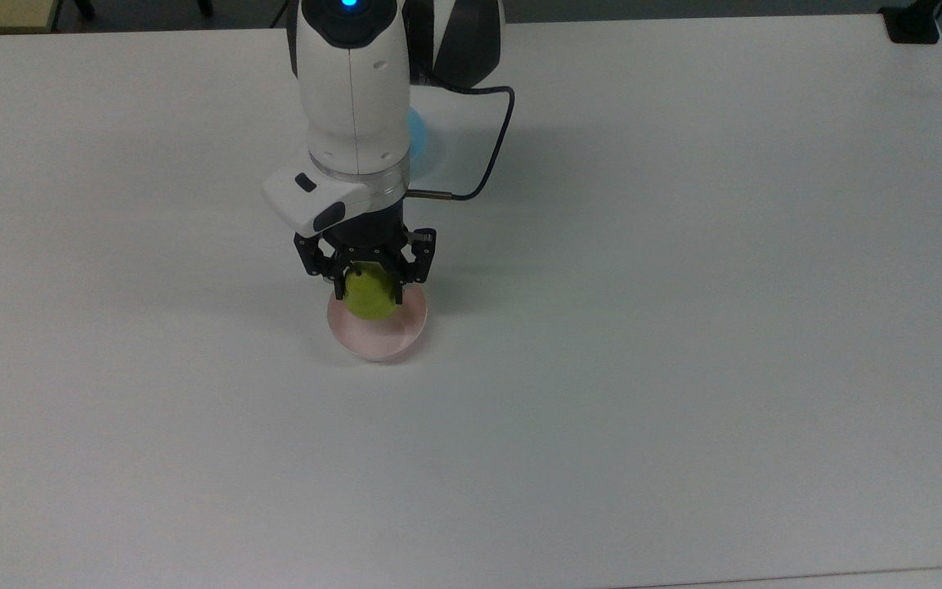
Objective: Place the pear in the bowl
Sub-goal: 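Lower the pear into the pink bowl, then open the gripper and raise it away from the pear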
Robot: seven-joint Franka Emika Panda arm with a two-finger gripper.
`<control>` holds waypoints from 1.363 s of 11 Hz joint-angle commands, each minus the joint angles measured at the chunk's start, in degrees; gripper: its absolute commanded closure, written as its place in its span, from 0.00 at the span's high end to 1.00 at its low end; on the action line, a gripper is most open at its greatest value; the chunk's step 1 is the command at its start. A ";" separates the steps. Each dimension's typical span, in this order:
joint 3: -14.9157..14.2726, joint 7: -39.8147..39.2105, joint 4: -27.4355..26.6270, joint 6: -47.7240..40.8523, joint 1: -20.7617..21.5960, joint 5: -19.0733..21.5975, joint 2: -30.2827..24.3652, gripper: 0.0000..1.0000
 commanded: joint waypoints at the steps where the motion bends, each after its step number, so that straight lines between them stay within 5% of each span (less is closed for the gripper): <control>1: -0.58 1.34 -0.86 3.85 0.50 -1.91 1.43 0.48; 5: -0.49 1.34 -0.77 5.87 0.50 -2.71 3.27 0.54; 8: -0.49 1.43 -0.68 5.87 0.50 -2.71 3.63 0.95; 9: -0.49 1.69 -0.68 5.78 0.50 -2.71 3.46 1.00; 15: -0.49 1.87 -0.33 -10.26 0.76 -2.27 -7.68 1.00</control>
